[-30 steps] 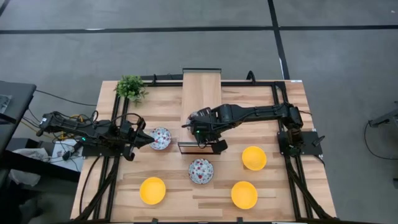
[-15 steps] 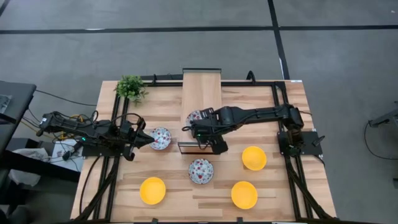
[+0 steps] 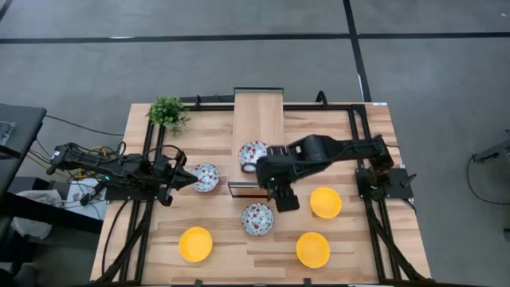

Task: Pick & Place Mini bowls
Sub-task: Stack the bottom white patterned bowl on the white patterned bowl on the shelf

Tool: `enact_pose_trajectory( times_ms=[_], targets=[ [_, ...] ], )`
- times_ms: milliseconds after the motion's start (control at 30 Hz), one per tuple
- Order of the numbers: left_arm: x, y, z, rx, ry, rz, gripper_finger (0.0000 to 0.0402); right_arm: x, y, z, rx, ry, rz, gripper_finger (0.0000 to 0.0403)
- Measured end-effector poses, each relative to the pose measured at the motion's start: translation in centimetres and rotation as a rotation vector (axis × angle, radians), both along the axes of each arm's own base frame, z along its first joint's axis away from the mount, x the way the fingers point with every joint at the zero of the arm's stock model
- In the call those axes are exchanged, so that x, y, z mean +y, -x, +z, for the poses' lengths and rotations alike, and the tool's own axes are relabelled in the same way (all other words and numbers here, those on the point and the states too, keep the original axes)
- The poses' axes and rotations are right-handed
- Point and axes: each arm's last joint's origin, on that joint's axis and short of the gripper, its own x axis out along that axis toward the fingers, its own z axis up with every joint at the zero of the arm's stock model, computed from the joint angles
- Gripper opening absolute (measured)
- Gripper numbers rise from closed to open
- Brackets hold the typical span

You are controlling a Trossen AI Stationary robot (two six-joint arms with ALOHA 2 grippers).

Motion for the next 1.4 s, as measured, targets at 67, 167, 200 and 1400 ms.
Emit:
enact_pose_trajectory(
  times_ms=[67, 167, 200, 1400],
  targets=[
    [0.0, 0.0, 0.0, 0.001, 0.000, 0.000, 0.0017, 1.0, 0.3, -0.1, 0.021, -0.028, -0.002, 0.0223],
    [0.0, 0.0, 0.0, 0.000, 0.000, 0.000, 0.0017, 2.7, 0.6, -0.5, 0.033, -0.028, 0.026, 0.0219],
    [0.0, 0.0, 0.0, 0.000, 0.000, 0.000, 0.0017, 3.3, 0.7, -0.6, 0.037, -0.026, 0.040, 0.0219],
    [0.0, -0.1, -0.1, 0.009, -0.002, 0.000, 0.0017, 10.9, 0.0, -4.6, 0.085, -0.066, 0.042, 0.0177]
  ],
)
